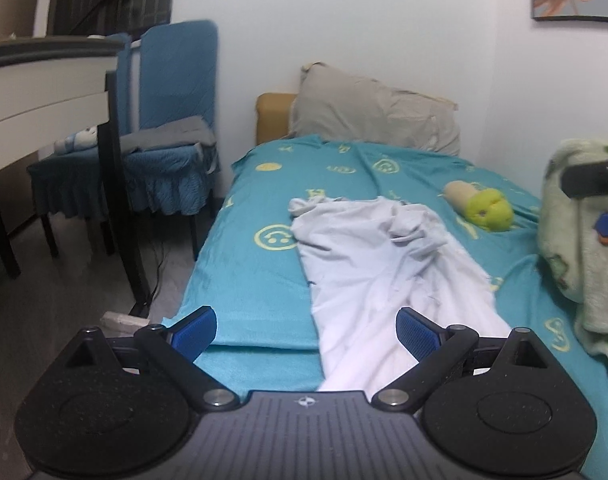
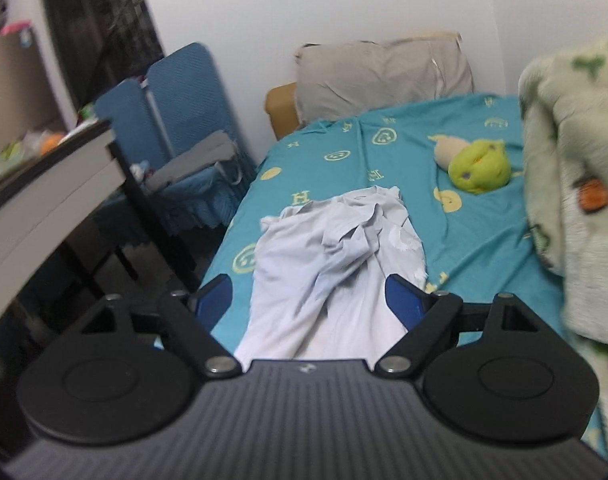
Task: Fold clothes
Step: 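Open the right gripper and pull both grippers back from the T-shirt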
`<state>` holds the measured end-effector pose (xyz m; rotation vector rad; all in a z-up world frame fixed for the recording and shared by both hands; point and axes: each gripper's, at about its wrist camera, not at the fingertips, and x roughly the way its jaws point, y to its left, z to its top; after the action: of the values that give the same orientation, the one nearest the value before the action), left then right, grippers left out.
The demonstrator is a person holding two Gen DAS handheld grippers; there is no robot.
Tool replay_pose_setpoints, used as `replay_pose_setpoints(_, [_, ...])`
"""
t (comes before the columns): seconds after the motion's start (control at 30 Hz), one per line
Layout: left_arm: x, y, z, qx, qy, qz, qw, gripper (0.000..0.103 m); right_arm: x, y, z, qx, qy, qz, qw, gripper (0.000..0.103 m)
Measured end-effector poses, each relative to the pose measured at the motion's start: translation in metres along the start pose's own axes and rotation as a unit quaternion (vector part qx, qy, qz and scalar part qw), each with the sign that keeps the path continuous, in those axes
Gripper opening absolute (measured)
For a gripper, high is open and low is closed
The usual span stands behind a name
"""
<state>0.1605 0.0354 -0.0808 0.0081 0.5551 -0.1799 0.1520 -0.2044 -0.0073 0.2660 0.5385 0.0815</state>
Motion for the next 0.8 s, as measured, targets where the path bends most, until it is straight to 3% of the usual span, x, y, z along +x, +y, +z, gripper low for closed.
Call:
replay_pose_setpoints(0.13, [-0.032,0.003,-0.012,-0.029,0.0,-0.013,0.9995,0.1,-0.049,0.01,-0.031,-0.033,-0.027,-0.013,0.999,0.085])
replay_pose_setpoints(0.23, [-0.041,0.005,-0.026,-0.043,0.034,-0.017,0.9984,0.1,-0.068,0.002,-0.057,-0.018,-0.037,-0.023,0.999,0.085])
replay_pose_setpoints(0.33, [-0.043,0.003,-0.036,-0.035,0.07,-0.005,0.9969,0.1,-0.073,-0.007,-0.072,-0.009,-0.038,-0.043,0.998,0.085])
replay_pose_setpoints(0.5, [-0.038,0.005,-0.044,-0.039,0.114,0.007,0.9926,0.1,-0.064,-0.029,-0.075,0.027,-0.026,-0.035,0.999,0.085])
replay_pose_setpoints(0.63, [-0.022,0.018,-0.05,-0.068,0.192,0.036,0.9784,0.095,-0.054,-0.045,-0.077,0.067,-0.008,-0.038,0.997,0.085])
replay_pose_setpoints(0.8, [-0.018,0.03,-0.056,-0.099,0.233,0.058,0.9658,0.095,-0.046,-0.057,-0.081,0.099,0.011,-0.031,0.995,0.085])
